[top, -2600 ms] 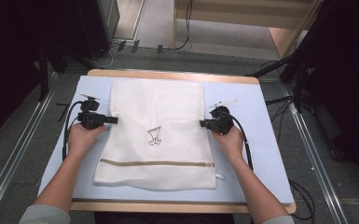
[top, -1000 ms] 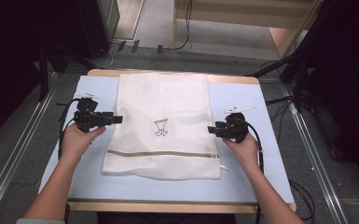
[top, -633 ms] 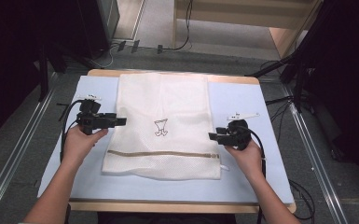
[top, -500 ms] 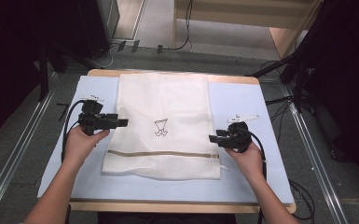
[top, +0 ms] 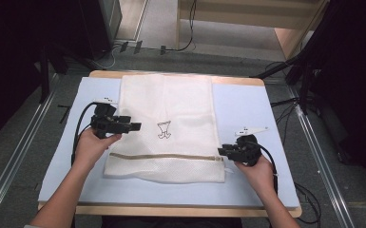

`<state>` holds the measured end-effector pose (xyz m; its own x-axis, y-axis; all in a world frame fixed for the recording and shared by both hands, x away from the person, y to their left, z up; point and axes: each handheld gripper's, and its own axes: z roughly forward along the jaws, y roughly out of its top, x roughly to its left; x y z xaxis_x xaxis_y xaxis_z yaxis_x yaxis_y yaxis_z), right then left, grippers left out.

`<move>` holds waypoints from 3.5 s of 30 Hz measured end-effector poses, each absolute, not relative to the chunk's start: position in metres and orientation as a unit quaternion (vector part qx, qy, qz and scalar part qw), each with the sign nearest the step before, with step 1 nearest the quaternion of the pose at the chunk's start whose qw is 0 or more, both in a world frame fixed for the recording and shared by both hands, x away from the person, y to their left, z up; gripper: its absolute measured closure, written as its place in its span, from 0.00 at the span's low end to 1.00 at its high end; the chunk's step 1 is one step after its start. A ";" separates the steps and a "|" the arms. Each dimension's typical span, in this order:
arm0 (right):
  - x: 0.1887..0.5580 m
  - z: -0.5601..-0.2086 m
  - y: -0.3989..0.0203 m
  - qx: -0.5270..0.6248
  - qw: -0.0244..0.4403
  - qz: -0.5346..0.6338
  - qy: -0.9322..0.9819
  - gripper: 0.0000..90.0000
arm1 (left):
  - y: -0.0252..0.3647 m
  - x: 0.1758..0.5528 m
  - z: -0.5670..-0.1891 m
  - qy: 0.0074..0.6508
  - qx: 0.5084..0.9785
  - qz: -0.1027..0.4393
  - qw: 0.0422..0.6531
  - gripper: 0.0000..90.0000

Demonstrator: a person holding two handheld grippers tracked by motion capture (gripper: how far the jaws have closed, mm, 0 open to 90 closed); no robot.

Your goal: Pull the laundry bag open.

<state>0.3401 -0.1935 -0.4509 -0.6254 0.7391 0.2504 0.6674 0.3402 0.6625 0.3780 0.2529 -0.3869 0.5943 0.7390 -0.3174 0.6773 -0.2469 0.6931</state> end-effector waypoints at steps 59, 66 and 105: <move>0.327 -0.456 -0.183 0.420 0.025 0.371 0.828 1.00 | 0.141 0.360 -0.399 0.334 0.850 -0.020 0.407 0.48; 0.329 -0.464 -0.181 0.416 0.032 0.355 0.837 1.00 | 0.128 0.355 -0.401 0.310 0.855 -0.008 0.416 0.56; 0.322 -0.470 -0.175 0.416 0.058 0.356 0.835 1.00 | 0.065 0.348 -0.430 0.298 0.882 -0.092 0.353 0.80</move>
